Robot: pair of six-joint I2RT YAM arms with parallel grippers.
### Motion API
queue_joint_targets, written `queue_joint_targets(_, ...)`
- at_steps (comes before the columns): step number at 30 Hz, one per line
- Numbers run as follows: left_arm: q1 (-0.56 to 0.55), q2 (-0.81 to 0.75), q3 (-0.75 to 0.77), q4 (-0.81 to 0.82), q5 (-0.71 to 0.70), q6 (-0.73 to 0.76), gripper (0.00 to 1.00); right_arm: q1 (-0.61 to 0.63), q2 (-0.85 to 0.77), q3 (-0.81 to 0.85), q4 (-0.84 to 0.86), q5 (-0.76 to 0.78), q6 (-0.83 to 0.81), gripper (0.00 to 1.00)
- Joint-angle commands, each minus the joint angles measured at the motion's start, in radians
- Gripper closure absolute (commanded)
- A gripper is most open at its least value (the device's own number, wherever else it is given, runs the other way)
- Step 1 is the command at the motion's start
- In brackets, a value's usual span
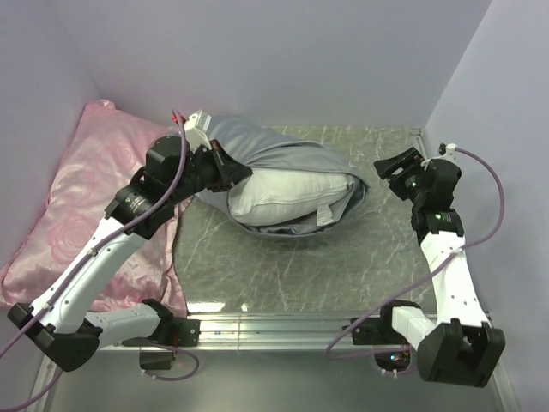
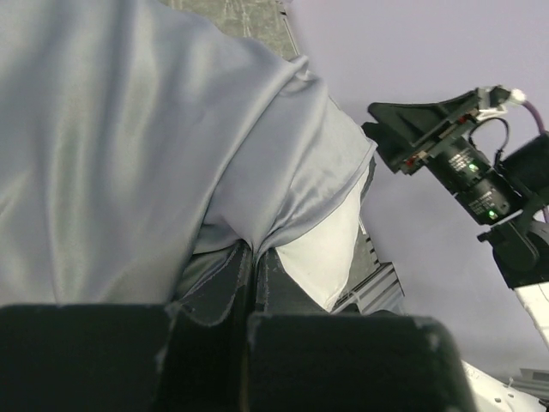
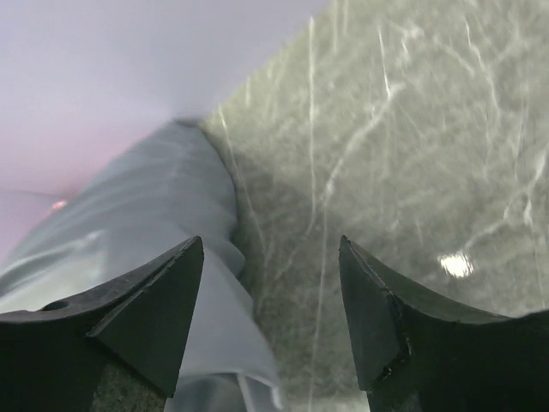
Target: Remove the pillowcase from the pillow
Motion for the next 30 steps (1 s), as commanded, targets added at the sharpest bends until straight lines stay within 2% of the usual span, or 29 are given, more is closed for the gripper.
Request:
queue_joint_targets(1, 0.013, -0.006, 0.06, 0.117, -0.03, -0.016, 1.0, 0.005, -0.005, 0.017, 0.026, -0.061, -0.004, 0.29)
queue_joint_targets(3, 0.013, 0.009, 0.059, 0.12, -0.03, -0.012, 1.0, 0.043, -0.05, 0.038, -0.011, -0.044, -0.017, 0.29)
queue_joint_targets(4, 0.013, 0.014, 0.056, 0.126, -0.027, -0.012, 1.0, 0.112, -0.066, 0.05, -0.04, -0.014, -0.03, 0.29)
queue_joint_targets(6, 0.013, 0.034, 0.054, 0.144, -0.02, -0.016, 1.0, 0.17, -0.134, 0.049, -0.078, 0.056, -0.031, 0.28)
queue_joint_targets(11, 0.012, 0.071, 0.047, 0.189, -0.007, -0.032, 1.0, 0.276, -0.315, -0.029, -0.071, 0.023, 0.045, 0.27)
queue_joint_targets(14, -0.002, 0.103, 0.051, 0.204, -0.01, -0.034, 1.0, 0.357, -0.352, -0.061, -0.068, 0.03, 0.099, 0.27)
queue_joint_targets(17, -0.022, 0.123, 0.053, 0.221, -0.025, -0.036, 1.0, 0.457, -0.334, -0.078, -0.026, 0.026, 0.136, 0.27)
queue_joint_targets(19, -0.034, 0.132, 0.057, 0.232, -0.039, -0.039, 1.0, 0.523, -0.317, -0.072, -0.011, 0.094, 0.145, 0.27)
queue_joint_targets(24, -0.085, 0.176, 0.077, 0.241, -0.079, -0.034, 1.0, 0.715, -0.243, -0.078, 0.056, 0.163, 0.209, 0.2)
queue_joint_targets(30, -0.1, 0.218, 0.067, 0.27, -0.092, -0.034, 1.0, 0.803, -0.269, -0.164, 0.076, 0.304, 0.32, 0.11)
